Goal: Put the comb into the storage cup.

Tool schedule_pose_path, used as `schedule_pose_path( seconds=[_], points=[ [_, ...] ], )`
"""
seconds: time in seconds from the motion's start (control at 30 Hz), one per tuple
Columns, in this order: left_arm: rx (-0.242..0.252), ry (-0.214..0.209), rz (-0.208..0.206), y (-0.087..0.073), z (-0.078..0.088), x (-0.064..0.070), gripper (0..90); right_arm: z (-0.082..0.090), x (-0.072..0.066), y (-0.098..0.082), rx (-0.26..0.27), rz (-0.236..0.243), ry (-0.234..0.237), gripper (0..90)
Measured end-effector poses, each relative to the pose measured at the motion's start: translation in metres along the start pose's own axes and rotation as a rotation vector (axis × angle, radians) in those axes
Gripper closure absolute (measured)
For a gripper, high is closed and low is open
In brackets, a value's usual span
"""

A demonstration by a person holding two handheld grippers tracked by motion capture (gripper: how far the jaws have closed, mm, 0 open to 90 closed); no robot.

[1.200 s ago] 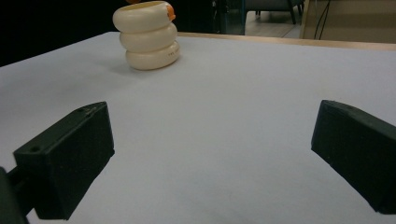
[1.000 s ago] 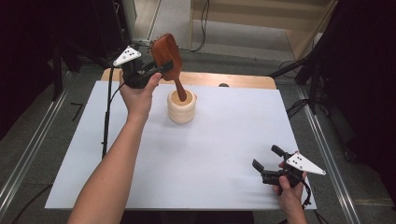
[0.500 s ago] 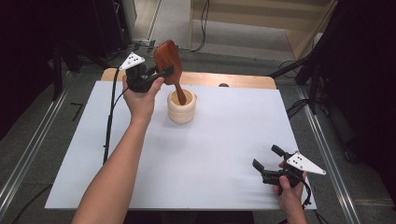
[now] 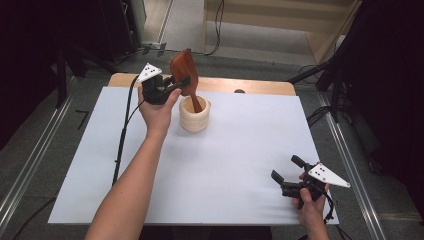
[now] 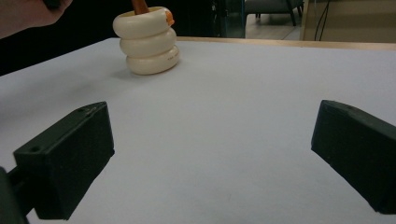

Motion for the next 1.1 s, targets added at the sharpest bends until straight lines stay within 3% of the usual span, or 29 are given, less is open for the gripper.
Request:
schedule_pose_path(
  seconds=[1.1],
  points=[
    [-0.015, 0.022, 0.039, -0.03, -0.015, 0.001, 60.4, 0.0, 0.001, 0.001, 0.01, 0.001, 0.0, 0.0]
  ],
)
Point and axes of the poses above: each handheld gripper's, and its own axes: z roughly backward along the jaws, y roughly out of its top, x roughly to its right, the point moved 8 cm from there along -z, roughly forward along the jaws, and after that the axes turned 7 degrees about -x, right-handed, at the moved point
